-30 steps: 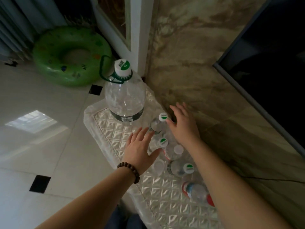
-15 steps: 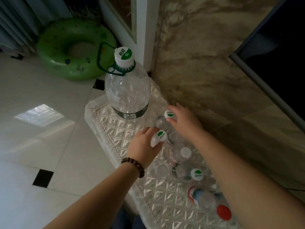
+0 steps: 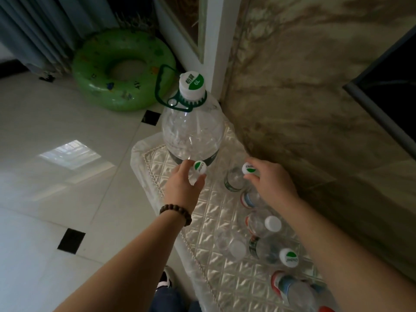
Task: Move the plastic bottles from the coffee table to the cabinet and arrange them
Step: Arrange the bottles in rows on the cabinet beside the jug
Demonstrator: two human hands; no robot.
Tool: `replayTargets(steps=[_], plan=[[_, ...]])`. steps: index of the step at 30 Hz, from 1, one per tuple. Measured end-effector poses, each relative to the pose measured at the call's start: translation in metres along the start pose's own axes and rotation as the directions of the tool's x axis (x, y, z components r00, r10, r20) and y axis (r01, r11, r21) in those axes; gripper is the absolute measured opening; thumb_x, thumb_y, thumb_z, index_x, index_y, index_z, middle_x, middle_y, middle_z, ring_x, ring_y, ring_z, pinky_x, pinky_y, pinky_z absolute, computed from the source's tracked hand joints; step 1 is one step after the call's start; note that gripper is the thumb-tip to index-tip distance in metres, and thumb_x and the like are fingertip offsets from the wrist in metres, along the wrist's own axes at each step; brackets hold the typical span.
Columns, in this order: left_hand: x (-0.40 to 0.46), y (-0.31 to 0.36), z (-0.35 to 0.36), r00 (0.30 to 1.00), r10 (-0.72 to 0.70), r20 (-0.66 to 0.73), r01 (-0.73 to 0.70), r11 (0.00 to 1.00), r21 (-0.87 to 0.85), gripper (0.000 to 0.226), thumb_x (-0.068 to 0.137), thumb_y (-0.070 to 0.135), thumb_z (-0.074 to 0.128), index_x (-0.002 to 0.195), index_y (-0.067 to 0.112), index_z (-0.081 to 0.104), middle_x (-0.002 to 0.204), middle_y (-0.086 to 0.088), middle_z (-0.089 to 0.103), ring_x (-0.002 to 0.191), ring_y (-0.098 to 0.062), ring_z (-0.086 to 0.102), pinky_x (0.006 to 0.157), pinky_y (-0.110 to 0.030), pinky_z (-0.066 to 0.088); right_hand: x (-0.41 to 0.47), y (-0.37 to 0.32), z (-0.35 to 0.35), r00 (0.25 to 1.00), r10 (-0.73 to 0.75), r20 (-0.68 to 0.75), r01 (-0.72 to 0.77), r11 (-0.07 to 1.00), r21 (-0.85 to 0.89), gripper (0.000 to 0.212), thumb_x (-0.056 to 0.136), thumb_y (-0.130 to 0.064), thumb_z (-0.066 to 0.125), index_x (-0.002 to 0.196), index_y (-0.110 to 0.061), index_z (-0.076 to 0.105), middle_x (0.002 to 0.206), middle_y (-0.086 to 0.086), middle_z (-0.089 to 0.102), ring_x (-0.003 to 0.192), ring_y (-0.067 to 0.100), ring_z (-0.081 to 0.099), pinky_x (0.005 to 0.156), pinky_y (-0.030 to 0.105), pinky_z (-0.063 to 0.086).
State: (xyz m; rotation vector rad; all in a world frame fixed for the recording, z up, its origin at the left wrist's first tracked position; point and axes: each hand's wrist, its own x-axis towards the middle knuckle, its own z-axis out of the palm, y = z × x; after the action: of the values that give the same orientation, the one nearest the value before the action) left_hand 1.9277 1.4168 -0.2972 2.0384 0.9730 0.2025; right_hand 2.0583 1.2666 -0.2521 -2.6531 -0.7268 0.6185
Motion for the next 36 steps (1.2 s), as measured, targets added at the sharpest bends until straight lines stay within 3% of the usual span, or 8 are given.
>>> replayTargets(steps=[6,11,19,25,28,31,33,36], plan=[[-0.001,-0.004,0.004,0.999,0.043,0.003,-0.043,0.999,0.000,0.033,0.082,0.026,0.069,0.113,0.024,0.056,0.108,0.003,0.061,0.094,-0.013,0.056,0.075,-0.022,0.038,0.021,-0.020,-0.007,0.992,-0.100,-0.080,0.102,0.995,0.020,0.042,0.090,-0.024,0.060,0.132,-0.020,0.052,0.124,0.010,0.060,0.111,0.029,0.058,0.091,0.043,0.049],[-0.004,-0.004,0.004,0.999,0.041,-0.003,-0.041,0.999,-0.010,0.036,0.082,0.026,0.069,0.114,0.024,0.055,0.106,0.005,0.059,0.094,-0.013,0.055,0.074,-0.022,0.038,0.033,-0.037,0.001,0.990,-0.136,0.025,0.136,0.991,0.000,0.041,0.090,-0.022,0.060,0.131,-0.021,0.053,0.125,0.010,0.061,0.111,0.029,0.057,0.091,0.041,0.048],[-0.005,0.011,0.010,1.000,-0.009,-0.024,0.009,1.000,-0.005,0.030,0.085,0.032,0.064,0.111,0.021,0.053,0.111,0.000,0.058,0.092,-0.015,0.054,0.071,-0.024,0.037,0.033,-0.033,0.006,0.992,-0.125,0.022,0.125,0.992,0.003,0.044,0.091,-0.024,0.059,0.134,-0.025,0.050,0.128,0.008,0.059,0.113,0.029,0.056,0.092,0.040,0.047],[-0.015,0.005,0.007,0.999,0.041,-0.016,-0.040,0.997,0.067,0.073,0.081,0.046,0.066,0.141,0.023,0.032,0.143,-0.002,0.040,0.127,-0.018,0.042,0.094,-0.025,0.037,0.022,-0.020,-0.002,0.983,-0.181,0.014,0.181,0.983,-0.003,0.072,0.087,-0.032,0.064,0.147,-0.026,0.025,0.149,0.003,0.038,0.132,0.023,0.041,0.104,0.036,0.038],[-0.032,0.006,-0.001,0.987,0.136,-0.083,-0.124,0.984,0.129,0.072,0.083,0.053,0.059,0.141,0.017,0.034,0.144,-0.005,0.040,0.133,-0.021,0.035,0.108,-0.039,0.034,0.008,-0.009,-0.009,0.975,-0.221,-0.002,0.220,0.974,-0.050,0.081,0.086,-0.044,0.061,0.150,-0.027,0.014,0.157,0.002,0.021,0.141,0.022,0.025,0.112,0.039,0.029],[-0.059,0.010,-0.007,0.954,0.267,-0.136,-0.249,0.959,0.133,0.062,0.087,0.055,0.046,0.133,0.013,0.044,0.137,-0.006,0.047,0.129,-0.023,0.040,0.106,-0.047,0.036,-0.010,0.005,-0.016,0.956,-0.289,-0.043,0.284,0.955,-0.090,0.081,0.085,-0.051,0.057,0.150,-0.023,0.017,0.158,0.003,0.016,0.144,0.023,0.017,0.116,0.044,0.023],[-0.085,0.012,-0.007,0.950,0.303,-0.071,-0.292,0.947,0.135,0.061,0.087,0.058,0.043,0.130,0.017,0.048,0.137,-0.004,0.047,0.128,-0.021,0.040,0.106,-0.045,0.036,-0.026,0.015,-0.022,0.958,-0.280,-0.058,0.276,0.958,-0.079,0.080,0.085,-0.052,0.057,0.150,-0.023,0.019,0.158,0.003,0.016,0.145,0.023,0.016,0.116,0.045,0.021],[-0.121,0.008,-0.002,0.938,0.311,0.151,-0.334,0.928,0.163,0.074,0.079,0.074,0.042,0.134,0.025,0.042,0.143,0.002,0.039,0.132,-0.016,0.033,0.110,-0.040,0.030,-0.049,0.033,-0.029,0.972,-0.223,-0.074,0.222,0.975,-0.026,0.079,0.084,-0.052,0.058,0.149,-0.026,0.021,0.158,0.001,0.016,0.145,0.021,0.015,0.117,0.042,0.020]])
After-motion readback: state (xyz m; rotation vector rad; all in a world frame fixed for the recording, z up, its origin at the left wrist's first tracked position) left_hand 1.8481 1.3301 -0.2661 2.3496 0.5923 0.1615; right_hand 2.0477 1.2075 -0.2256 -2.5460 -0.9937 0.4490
